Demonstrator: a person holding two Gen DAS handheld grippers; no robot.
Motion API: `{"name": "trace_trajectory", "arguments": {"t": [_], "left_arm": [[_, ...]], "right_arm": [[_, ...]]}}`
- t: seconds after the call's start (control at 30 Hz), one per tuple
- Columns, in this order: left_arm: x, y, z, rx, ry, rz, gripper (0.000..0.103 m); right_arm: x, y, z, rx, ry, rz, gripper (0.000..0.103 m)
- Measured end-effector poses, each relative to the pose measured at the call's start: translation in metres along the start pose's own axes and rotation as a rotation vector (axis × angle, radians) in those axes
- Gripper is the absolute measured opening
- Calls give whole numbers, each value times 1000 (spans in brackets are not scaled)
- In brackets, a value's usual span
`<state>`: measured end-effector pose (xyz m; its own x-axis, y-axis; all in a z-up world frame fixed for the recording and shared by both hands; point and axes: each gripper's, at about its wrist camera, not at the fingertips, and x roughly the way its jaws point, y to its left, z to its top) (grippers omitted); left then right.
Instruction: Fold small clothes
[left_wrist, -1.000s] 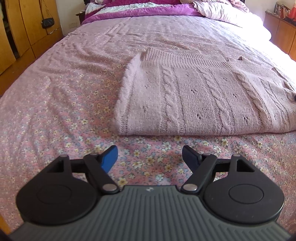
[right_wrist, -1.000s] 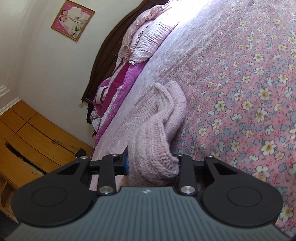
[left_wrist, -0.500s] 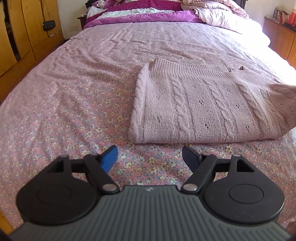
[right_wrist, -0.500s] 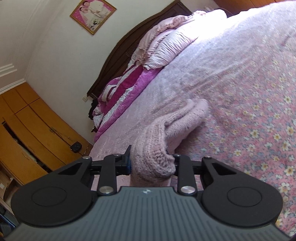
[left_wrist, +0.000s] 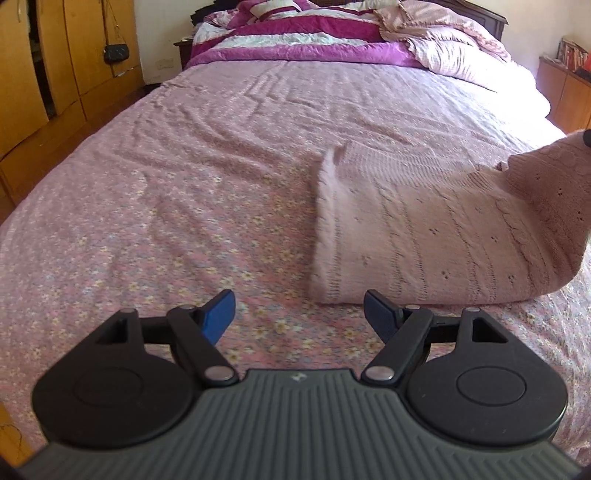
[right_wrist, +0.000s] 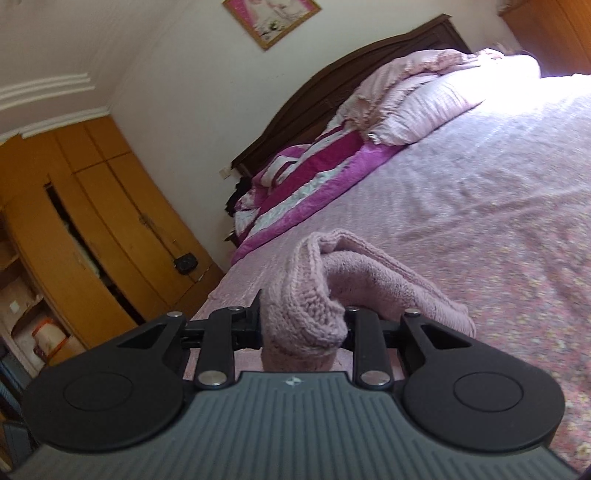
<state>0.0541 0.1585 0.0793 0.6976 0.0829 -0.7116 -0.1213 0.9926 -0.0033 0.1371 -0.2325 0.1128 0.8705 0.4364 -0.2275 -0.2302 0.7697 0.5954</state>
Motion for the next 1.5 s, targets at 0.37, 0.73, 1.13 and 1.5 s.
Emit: {"name": "trace_trajectory", "arguments": {"t": [0.37, 0.73, 1.13, 1.5], "left_arm": [[-10, 39, 1, -33, -36, 40, 78], [-3, 64, 3, -60, -59, 27, 78], [20, 39, 34, -93, -100, -185, 78], [65, -14, 63, -78, -93, -368, 77]], "right_arm": [[64, 111, -37, -232, 161, 95, 29], [123, 179, -138, -551, 452, 51, 38], [79, 174, -123, -493, 381, 63, 80], [20, 111, -85, -310, 189, -126, 99]]}}
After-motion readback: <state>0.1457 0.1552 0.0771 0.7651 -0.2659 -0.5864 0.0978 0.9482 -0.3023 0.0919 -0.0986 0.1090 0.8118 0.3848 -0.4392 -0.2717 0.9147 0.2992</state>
